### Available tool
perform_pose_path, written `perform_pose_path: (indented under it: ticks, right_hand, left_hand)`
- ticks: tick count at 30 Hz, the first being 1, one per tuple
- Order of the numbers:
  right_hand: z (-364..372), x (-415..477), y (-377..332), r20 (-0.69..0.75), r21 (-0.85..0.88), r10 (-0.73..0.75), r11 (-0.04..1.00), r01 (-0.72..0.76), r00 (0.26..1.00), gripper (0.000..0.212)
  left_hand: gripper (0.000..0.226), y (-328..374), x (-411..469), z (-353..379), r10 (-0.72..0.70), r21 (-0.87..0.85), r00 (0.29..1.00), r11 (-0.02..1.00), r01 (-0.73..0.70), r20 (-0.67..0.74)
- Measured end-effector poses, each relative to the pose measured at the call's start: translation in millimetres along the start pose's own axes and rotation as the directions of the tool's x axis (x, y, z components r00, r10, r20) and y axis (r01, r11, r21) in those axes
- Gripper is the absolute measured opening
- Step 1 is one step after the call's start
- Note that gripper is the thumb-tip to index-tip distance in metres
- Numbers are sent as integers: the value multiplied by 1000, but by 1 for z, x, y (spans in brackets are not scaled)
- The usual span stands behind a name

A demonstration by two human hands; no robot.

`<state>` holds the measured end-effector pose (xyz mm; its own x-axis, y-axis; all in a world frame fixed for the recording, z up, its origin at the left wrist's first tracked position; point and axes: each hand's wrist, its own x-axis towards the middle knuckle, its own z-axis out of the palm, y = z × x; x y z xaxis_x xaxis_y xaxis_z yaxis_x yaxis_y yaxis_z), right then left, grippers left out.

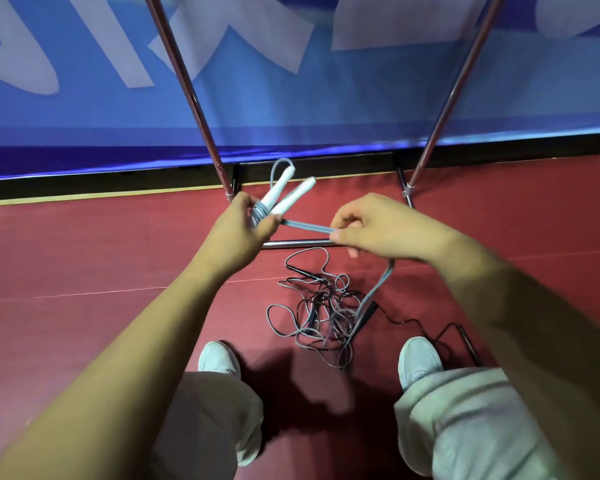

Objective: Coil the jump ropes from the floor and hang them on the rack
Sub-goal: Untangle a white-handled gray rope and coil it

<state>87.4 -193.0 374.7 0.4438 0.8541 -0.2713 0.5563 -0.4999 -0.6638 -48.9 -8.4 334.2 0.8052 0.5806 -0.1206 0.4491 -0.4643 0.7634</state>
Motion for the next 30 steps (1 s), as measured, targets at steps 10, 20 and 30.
perform_pose_path:
  ticks: [10,20,30]
  right_hand:
    - [8,0,-9,-58,-204,-199,962,184,978,12]
    - [-6,3,10,-261,7,-137,990,144,956,3]
    - [-10,7,28,28,484,47,874,-55,998,15]
  left_hand:
    - [34,-8,-18,30,47,404,926,891,-209,374]
    - [33,21,-33,29,264,33,752,934,-355,603]
    - [22,30,-32,11,360,-705,831,708,53,424]
